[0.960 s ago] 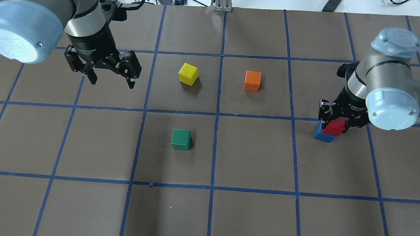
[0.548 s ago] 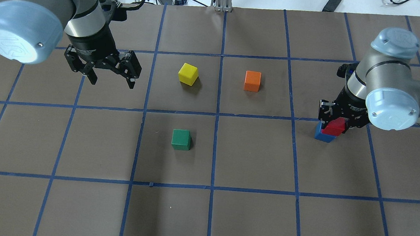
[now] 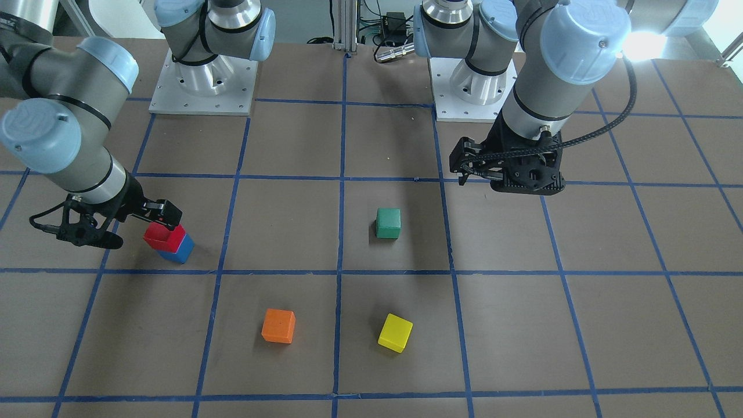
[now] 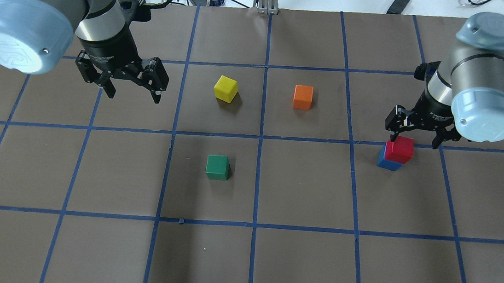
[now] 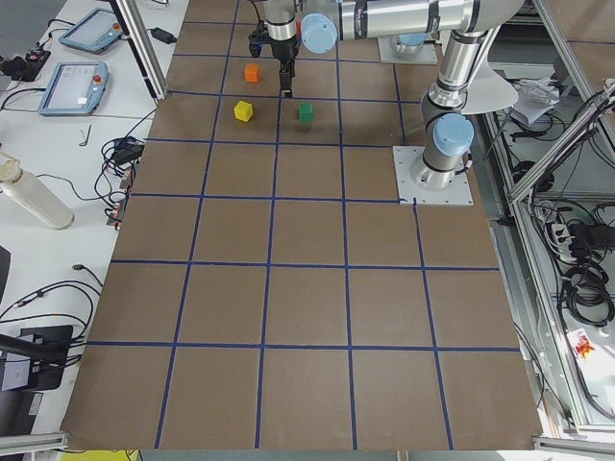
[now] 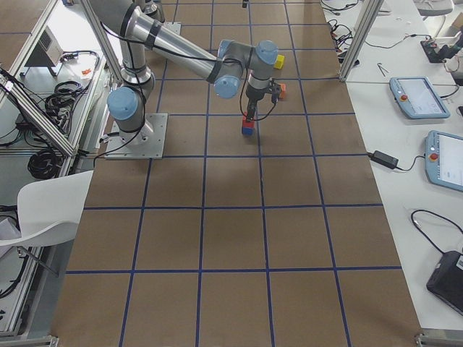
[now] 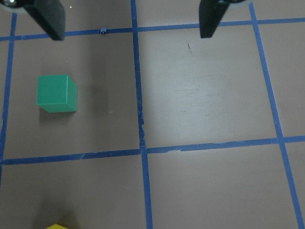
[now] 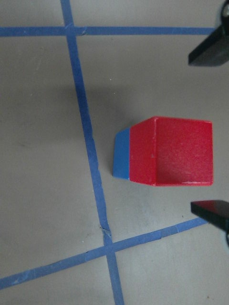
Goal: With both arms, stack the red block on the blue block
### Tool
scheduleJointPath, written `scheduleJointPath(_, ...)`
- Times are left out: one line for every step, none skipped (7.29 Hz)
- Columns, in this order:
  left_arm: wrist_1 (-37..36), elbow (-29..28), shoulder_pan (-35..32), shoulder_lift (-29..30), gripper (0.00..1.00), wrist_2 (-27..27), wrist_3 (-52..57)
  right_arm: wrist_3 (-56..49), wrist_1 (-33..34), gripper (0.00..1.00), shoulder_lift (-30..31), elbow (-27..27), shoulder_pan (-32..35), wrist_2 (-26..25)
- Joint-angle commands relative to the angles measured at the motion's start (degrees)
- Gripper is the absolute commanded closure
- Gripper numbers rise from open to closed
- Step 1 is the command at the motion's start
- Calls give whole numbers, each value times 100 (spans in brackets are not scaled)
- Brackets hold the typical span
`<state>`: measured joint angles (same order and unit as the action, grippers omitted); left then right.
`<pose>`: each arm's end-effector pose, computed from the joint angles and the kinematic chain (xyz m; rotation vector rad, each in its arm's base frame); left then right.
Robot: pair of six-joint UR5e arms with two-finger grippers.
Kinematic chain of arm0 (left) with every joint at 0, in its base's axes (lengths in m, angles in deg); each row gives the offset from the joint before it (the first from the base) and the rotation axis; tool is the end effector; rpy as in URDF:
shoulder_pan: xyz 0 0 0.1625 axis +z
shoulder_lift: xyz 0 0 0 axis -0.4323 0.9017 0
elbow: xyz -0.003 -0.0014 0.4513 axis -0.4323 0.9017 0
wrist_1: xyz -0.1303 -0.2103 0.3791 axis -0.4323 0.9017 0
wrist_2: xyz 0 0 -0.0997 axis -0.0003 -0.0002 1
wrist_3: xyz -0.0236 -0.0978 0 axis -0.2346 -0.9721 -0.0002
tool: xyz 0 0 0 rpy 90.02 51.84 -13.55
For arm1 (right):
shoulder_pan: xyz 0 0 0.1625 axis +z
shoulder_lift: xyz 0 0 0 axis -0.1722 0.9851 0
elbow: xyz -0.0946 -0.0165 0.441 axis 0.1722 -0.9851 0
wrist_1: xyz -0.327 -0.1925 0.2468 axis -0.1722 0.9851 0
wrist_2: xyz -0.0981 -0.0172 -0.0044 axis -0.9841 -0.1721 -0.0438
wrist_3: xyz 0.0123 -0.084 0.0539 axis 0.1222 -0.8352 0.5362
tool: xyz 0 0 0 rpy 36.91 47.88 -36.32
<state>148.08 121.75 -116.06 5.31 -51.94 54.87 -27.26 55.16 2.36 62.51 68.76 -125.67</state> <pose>-0.1356 -0.5558 0.4409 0.0955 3.1195 0.1403 0.0163 -0.5687 0.3092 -0.2529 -3.0835 -0.2113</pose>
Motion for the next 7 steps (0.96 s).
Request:
scheduleJointPath(-98, -4, 0, -57, 0, -2, -2, -2, -1422, 0, 402, -951, 190, 22)
scheduleJointPath(-99, -4, 0, -83, 0, -2, -2, 67, -1654, 0, 517, -1304, 531, 22)
scheduleJointPath(-107, -13, 9, -92, 0, -2, -2, 120, -1752, 0, 640, -1481, 961, 13)
scheduleJointPath(-107, -4, 18, -110, 0, -2, -2, 330, -1831, 0, 789, -1466, 1269, 22)
scheduleJointPath(-107, 4, 18, -119, 0, -2, -2, 549, -1753, 0, 747, -1474, 1351, 48)
scheduleJointPath(-107, -4, 35, -128, 0, -2, -2, 560, -1509, 0, 651, -1457, 1352, 39)
scheduleJointPath(-107, 4, 27, -145, 0, -2, -2, 551, -1237, 0, 571, -1457, 1334, 39)
